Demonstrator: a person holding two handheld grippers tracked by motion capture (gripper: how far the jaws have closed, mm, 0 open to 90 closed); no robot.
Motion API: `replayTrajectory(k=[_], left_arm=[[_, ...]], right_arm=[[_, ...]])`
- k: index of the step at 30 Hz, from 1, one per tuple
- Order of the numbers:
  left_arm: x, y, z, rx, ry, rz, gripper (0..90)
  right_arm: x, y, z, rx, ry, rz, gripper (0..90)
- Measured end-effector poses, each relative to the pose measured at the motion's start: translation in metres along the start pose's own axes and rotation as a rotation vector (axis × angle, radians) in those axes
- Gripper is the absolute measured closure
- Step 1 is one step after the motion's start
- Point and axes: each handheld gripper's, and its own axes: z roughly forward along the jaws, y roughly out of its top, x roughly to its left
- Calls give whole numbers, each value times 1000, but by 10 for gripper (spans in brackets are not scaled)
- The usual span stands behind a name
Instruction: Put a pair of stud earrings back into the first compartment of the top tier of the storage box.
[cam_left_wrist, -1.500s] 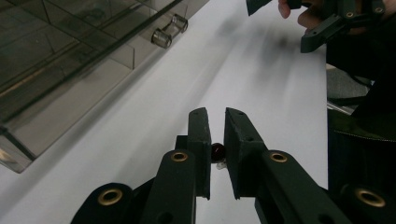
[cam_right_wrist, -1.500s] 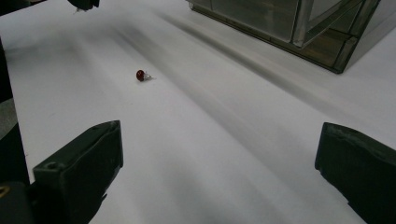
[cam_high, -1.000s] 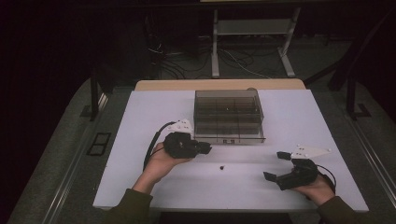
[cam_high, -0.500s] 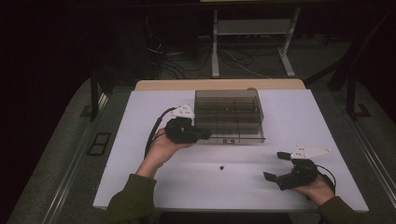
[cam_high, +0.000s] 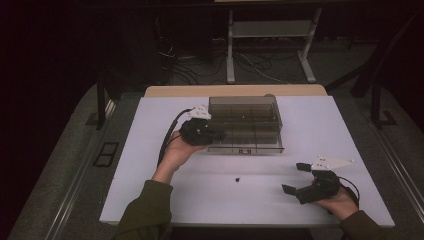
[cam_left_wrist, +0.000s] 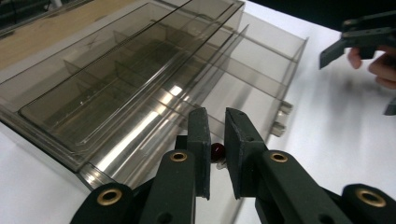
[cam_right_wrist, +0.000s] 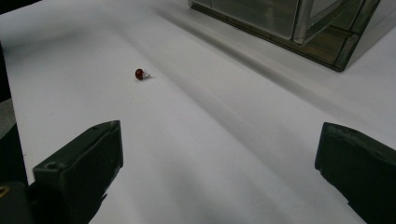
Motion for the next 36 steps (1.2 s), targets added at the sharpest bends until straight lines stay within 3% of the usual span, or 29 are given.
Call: replayTrajectory(k=[5,9,21,29,36], left_arm=[[3,-4,8,42,29,5,792],[4,-6,11,44,30,-5,759],[2,-4,1,-4,16,-43,653],[-13,-1,-15,-35,15,-46,534],[-28,-2,-25,-47,-13,-37,478]], right_arm=[[0,0,0,3,2,1,5],[0,0,0,3,2,0,5],[0,0,0,2,1,-1,5],[0,0,0,3,1,-1,5],[0,0,0,4,0,-1,5]])
